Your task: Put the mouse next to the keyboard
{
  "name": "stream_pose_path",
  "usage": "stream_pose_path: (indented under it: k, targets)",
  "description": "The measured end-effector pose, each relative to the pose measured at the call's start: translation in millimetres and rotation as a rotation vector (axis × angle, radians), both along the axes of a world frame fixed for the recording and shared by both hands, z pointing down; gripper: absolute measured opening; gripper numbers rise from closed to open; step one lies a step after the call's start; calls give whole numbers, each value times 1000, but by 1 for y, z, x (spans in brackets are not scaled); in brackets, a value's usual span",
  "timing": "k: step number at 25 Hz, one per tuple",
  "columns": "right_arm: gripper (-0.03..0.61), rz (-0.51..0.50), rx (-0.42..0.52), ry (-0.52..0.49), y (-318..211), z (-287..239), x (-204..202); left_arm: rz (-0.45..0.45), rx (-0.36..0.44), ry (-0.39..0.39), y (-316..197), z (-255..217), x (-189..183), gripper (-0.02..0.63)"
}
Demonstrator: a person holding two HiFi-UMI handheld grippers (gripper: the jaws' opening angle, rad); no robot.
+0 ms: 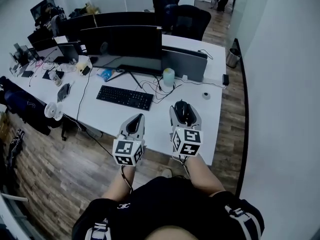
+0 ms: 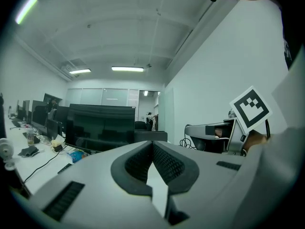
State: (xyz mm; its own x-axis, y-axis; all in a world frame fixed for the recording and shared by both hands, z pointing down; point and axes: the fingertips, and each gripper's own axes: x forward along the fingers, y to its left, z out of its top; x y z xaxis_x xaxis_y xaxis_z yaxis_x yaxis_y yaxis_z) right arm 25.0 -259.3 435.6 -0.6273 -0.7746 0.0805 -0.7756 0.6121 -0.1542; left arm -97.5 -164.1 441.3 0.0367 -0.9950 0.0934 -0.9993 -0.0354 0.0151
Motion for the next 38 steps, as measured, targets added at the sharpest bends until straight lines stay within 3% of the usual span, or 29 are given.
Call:
stream_pose_path:
  k: [5,14,21,38]
  targets:
    - [299,18,-17,6,-43,4,-5,18,-15,5,-41,2,-3,14]
    - [299,55,-36,28,-74,21,3,57,-37,23,-82,18,-6,14]
    - [299,126,-54,34,-95,33,-3,139,-32,23,-109,22,-14,14]
    - [299,339,-81,58,-160,70,-66,328,-19,11,-187,13,-107,14]
